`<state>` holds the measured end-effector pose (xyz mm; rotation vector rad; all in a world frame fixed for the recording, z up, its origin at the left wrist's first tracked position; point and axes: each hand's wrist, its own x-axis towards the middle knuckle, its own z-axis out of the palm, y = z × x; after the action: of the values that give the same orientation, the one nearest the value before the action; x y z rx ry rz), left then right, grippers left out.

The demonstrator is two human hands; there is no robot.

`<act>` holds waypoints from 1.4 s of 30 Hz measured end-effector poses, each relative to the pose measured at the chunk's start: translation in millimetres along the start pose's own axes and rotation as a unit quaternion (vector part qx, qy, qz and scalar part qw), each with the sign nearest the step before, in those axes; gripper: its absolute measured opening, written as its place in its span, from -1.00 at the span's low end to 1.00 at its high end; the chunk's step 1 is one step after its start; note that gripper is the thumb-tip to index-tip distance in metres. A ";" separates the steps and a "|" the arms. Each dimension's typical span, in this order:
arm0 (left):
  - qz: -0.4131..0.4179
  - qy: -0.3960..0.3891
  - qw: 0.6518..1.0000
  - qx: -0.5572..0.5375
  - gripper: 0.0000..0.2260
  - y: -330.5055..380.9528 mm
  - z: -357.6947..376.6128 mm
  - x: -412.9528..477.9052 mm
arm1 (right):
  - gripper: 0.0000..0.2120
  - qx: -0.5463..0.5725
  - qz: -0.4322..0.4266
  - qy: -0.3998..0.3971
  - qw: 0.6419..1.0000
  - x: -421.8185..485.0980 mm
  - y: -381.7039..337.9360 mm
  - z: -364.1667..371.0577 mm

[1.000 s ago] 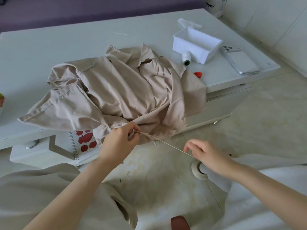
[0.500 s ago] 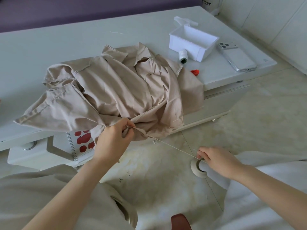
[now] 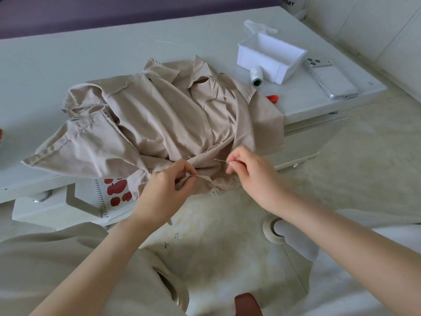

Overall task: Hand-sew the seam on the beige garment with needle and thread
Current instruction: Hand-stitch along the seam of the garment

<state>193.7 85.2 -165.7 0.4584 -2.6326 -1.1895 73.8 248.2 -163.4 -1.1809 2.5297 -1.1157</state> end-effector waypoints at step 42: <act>-0.100 -0.100 0.970 -0.197 -0.86 8.2 -10.6 3.3 | -0.80 0.223 0.144 -0.203 0.943 11.2 -32.5 3.6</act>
<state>192.5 81.8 -152.3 0.5593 -2.4541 -1.8615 87.4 224.6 -142.1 -0.7899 1.9237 -1.1450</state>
